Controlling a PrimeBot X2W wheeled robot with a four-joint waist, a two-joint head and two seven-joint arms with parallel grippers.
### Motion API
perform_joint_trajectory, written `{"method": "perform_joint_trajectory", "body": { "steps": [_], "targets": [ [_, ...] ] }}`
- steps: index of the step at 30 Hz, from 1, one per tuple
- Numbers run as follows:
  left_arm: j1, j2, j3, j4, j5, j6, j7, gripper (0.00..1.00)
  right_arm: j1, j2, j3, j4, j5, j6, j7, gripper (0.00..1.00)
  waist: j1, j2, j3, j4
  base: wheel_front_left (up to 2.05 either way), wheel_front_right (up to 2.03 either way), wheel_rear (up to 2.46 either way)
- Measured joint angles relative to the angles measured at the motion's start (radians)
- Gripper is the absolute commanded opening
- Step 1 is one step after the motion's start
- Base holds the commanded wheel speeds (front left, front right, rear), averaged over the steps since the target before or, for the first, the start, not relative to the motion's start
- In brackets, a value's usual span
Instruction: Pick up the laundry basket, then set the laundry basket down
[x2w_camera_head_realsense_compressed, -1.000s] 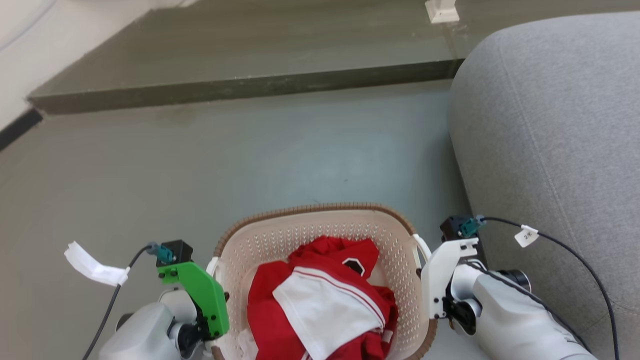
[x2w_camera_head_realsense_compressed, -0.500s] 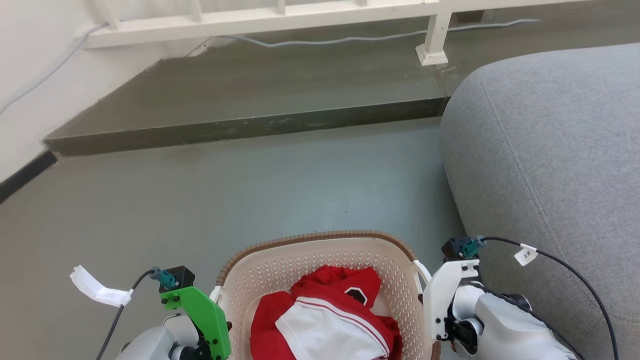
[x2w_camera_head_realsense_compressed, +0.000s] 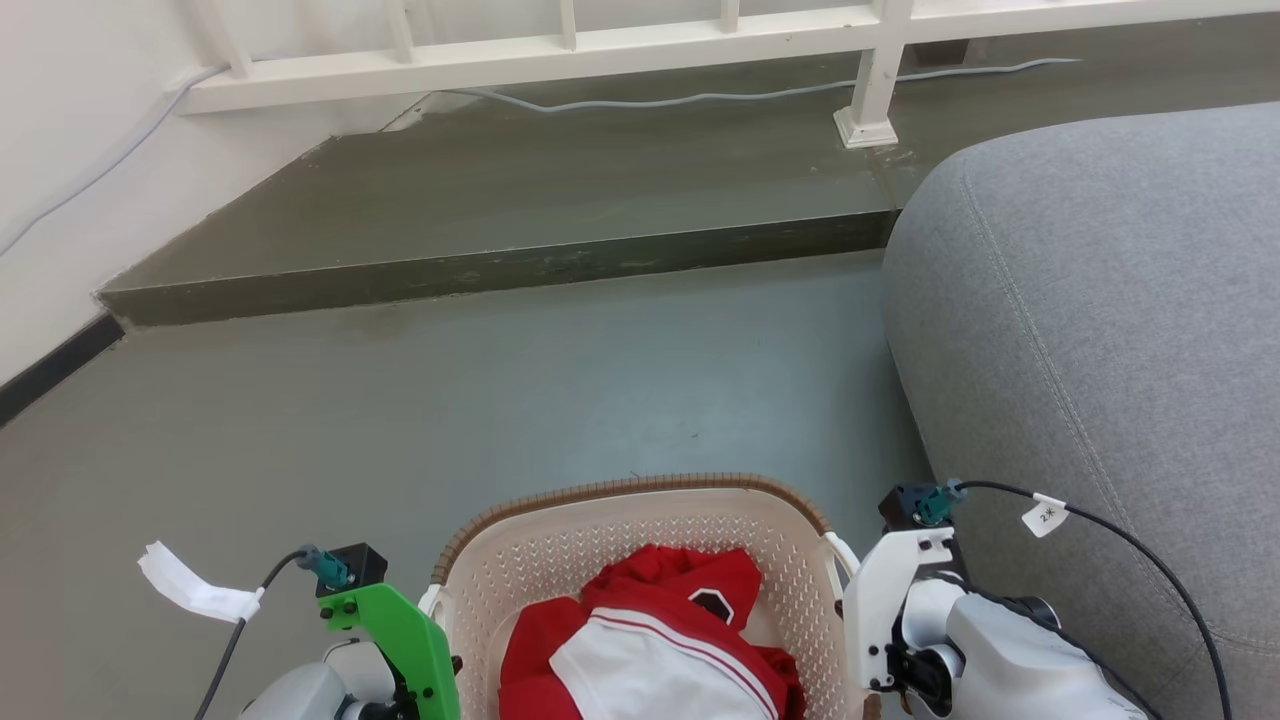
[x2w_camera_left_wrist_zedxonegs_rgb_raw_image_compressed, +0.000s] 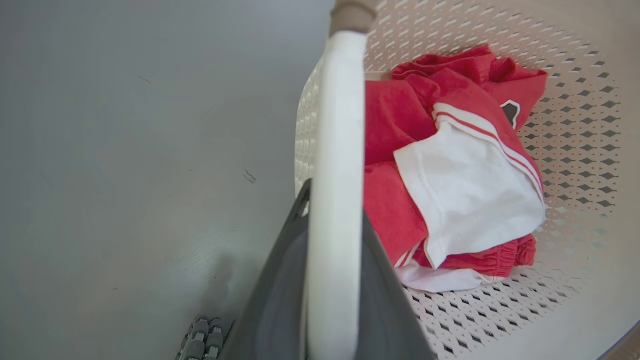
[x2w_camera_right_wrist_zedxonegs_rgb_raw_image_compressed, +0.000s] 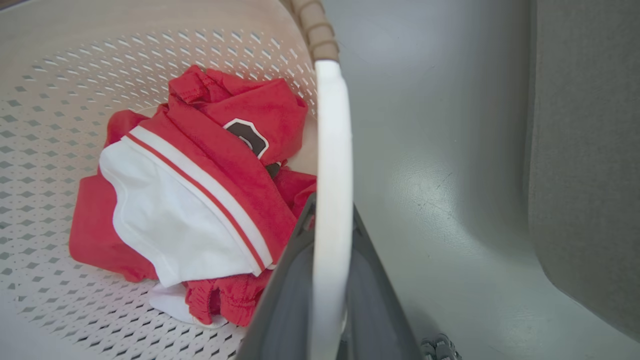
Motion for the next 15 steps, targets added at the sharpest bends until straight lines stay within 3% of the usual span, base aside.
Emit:
{"method": "perform_joint_trajectory", "body": {
  "steps": [15],
  "targets": [
    [0.000,0.006,-0.009,0.000,-0.025,0.000,0.000,0.00,0.000,0.000,0.016,-0.008,0.026,-0.016,0.007,0.00,0.0000,0.0000,-0.004,-0.007,0.00,0.00,0.00]
  ]
}}
